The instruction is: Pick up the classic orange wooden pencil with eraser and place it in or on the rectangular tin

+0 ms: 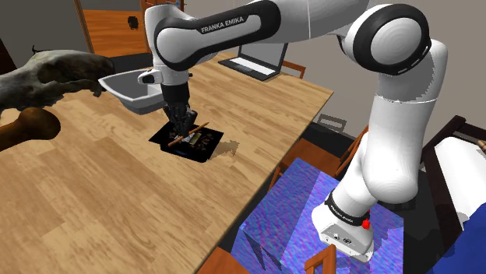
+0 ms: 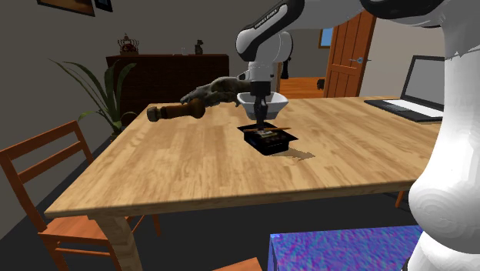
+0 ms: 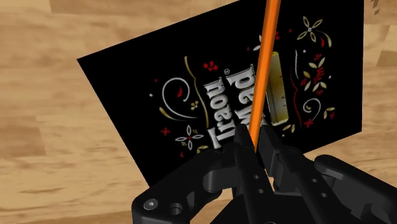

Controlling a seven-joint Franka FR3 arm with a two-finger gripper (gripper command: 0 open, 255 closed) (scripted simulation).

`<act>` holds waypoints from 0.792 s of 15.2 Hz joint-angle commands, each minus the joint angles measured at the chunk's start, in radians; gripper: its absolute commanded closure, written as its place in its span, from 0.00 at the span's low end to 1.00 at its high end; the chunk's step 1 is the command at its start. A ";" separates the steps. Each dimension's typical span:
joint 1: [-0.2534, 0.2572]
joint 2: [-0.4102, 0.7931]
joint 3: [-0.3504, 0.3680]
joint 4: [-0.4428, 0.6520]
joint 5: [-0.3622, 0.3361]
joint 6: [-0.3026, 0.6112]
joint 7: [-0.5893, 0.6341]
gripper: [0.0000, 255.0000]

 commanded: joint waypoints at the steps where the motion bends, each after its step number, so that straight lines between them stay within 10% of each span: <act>1: 0.000 0.000 0.000 0.000 0.000 0.000 0.000 0.00; 12: -0.002 0.006 -0.001 0.135 -0.002 -0.129 0.002 0.00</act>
